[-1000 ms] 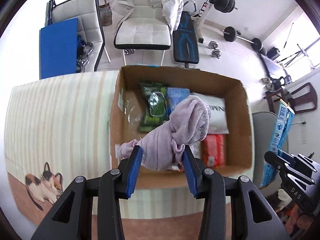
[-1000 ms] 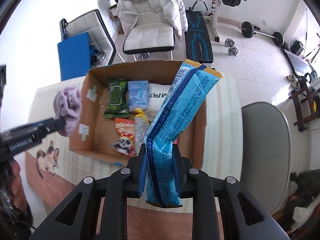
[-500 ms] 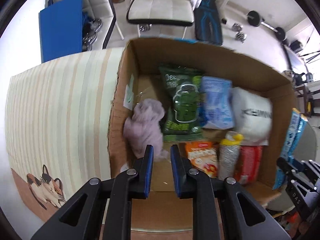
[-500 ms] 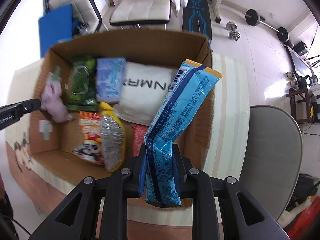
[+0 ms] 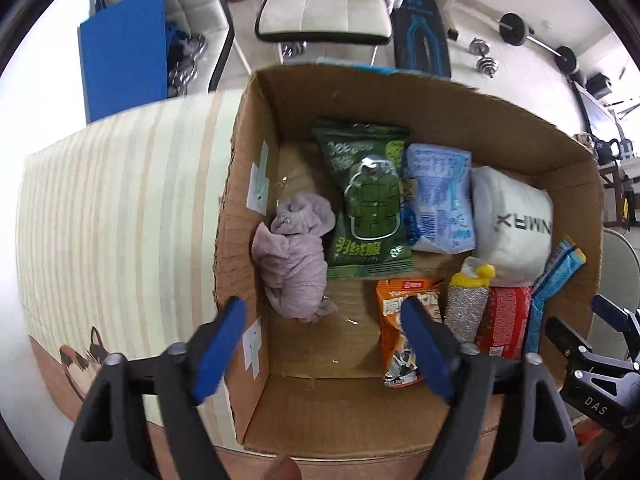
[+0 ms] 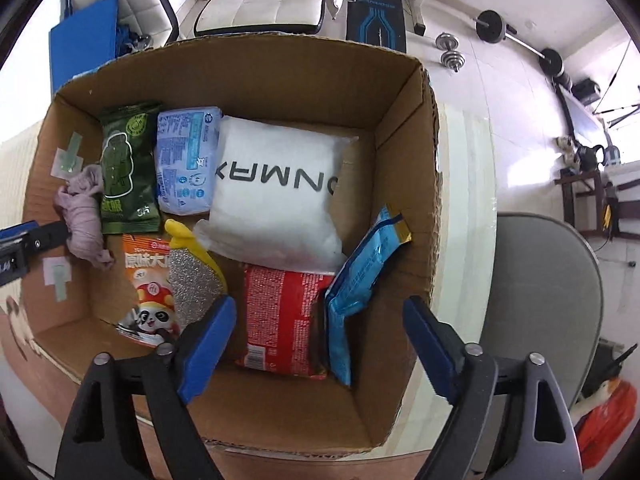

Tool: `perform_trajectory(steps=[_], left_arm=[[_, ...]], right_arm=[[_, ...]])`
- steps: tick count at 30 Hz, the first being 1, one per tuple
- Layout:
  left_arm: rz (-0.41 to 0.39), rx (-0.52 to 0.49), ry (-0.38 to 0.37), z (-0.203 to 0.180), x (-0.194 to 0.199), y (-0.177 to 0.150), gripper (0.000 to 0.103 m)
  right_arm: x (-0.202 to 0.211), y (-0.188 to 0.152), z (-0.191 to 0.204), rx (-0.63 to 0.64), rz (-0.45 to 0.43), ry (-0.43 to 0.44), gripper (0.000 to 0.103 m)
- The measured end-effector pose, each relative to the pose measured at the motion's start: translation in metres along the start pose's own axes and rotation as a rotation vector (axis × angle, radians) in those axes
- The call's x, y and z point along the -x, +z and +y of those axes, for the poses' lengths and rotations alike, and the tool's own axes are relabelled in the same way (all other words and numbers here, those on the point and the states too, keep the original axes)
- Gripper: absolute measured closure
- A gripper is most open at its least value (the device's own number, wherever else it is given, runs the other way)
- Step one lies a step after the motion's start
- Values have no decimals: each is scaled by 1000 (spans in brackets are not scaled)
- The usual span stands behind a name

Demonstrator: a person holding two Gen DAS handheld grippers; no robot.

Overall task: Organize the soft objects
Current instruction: 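Drop the lilac cloth and blue ice-pop pack into the box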

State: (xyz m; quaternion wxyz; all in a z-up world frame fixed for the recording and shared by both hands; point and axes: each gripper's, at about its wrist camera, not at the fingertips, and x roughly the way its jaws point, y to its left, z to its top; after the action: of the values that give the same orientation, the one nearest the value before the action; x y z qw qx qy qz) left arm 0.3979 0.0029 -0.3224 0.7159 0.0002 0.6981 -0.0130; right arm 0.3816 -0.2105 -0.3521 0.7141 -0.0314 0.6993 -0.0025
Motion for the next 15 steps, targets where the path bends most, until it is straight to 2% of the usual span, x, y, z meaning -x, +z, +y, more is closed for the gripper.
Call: perform_trajectory(steps=[4,6,11,15], left_arm=[[-42,-42,28,-8,10,-12,15],[-56,-49,30,-10,12,-18,2],[-93,-63,52,-14,19,-28,2],[-99,-53,33,-16,26,-35,2]], right_arm=[[5,-11,-4,-40,-1,71,3],[7,-15,-4,-53,-7,87,0],[14,-27,-4,-89,-33,115,0],[21,-34,-1,-93,-57,101,0]])
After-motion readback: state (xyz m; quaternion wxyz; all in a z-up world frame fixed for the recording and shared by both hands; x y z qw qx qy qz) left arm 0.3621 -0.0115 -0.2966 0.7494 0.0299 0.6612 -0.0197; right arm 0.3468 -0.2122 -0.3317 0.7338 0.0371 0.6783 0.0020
